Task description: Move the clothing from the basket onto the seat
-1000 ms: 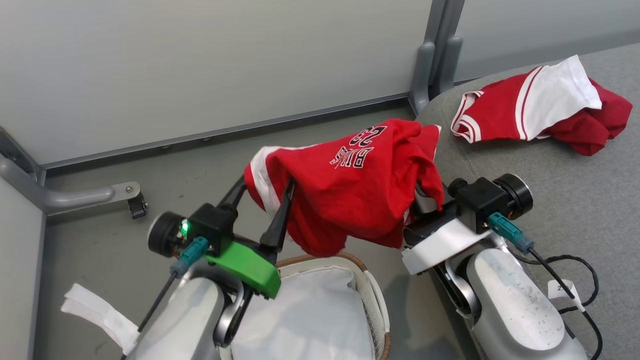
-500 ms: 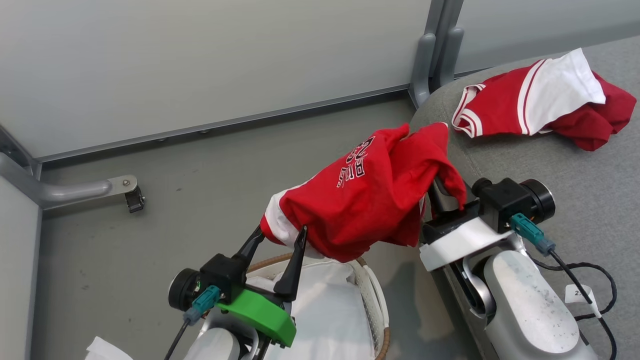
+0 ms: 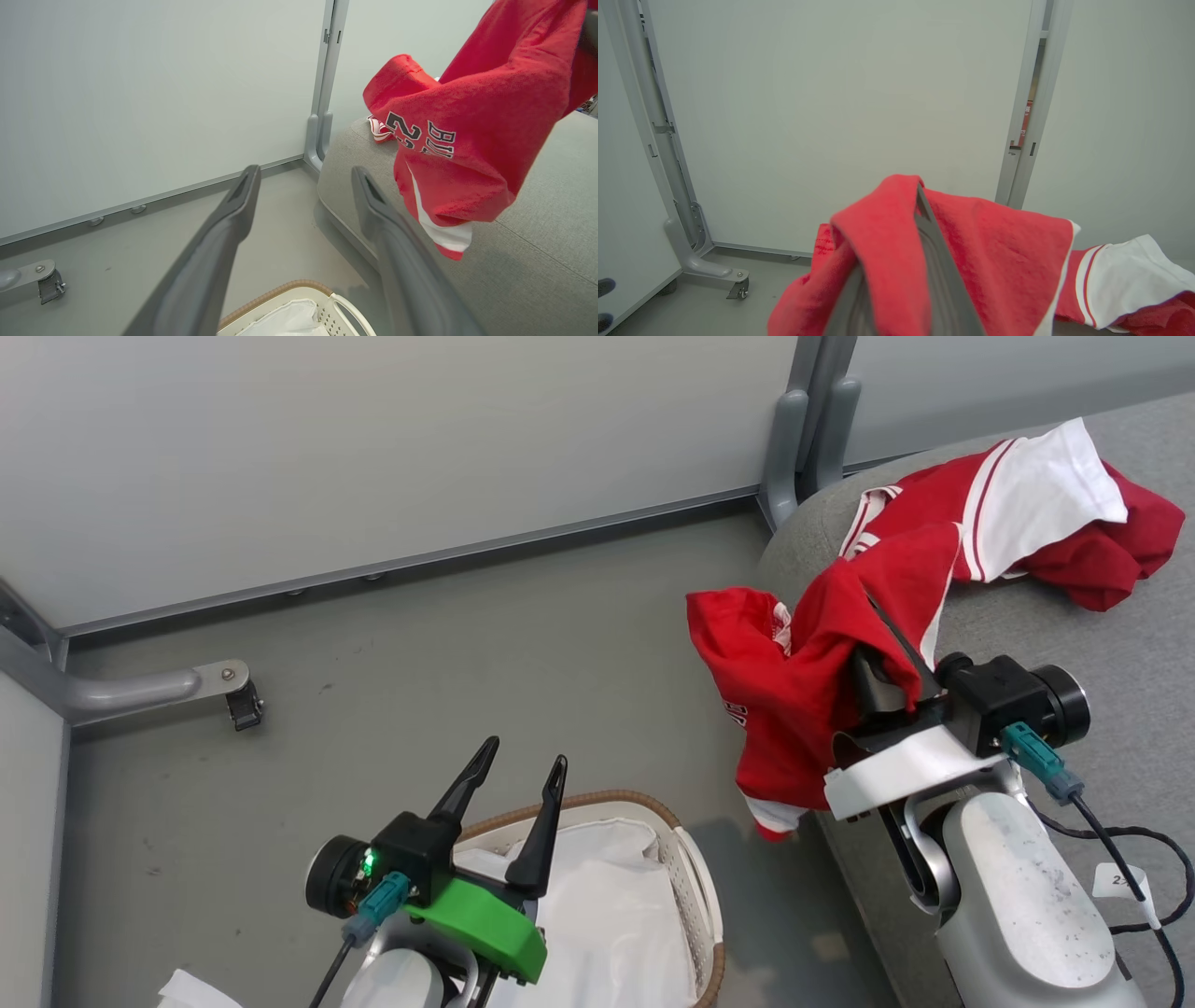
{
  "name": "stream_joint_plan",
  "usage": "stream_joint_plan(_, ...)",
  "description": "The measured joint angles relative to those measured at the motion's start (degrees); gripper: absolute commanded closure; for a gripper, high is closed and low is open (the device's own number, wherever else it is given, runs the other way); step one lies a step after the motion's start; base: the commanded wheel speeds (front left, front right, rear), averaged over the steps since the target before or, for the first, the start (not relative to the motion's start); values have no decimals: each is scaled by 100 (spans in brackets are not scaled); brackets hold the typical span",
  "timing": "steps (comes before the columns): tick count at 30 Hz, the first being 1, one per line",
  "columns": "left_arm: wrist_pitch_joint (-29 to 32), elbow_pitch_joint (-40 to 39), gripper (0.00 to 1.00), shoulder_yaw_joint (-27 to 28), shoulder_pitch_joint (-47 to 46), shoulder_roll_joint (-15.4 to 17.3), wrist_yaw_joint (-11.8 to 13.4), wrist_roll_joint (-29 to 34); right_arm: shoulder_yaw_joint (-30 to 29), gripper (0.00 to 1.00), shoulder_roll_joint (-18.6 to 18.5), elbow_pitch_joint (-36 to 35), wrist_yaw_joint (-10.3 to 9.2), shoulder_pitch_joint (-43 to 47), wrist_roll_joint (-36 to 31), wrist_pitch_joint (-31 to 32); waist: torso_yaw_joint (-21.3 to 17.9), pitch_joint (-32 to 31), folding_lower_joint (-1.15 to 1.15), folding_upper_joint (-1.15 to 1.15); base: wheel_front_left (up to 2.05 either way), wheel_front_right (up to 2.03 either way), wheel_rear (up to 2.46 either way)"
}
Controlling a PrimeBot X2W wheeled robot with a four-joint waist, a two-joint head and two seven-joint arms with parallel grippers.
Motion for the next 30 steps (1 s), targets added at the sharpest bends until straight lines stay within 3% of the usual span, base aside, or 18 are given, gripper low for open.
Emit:
stream_joint_plan(12,-1,-175,0,-209,-72,12,-5,71,-311,100,0,-69,0,15,-82,0,-338,136,0,0,0,0,0)
stream_joint_plan(30,0,-202,0,-586,-583,199,-5,123,-511,100,-3,-130,0,21,158,0,-1680,709,0,0,0,0,0)
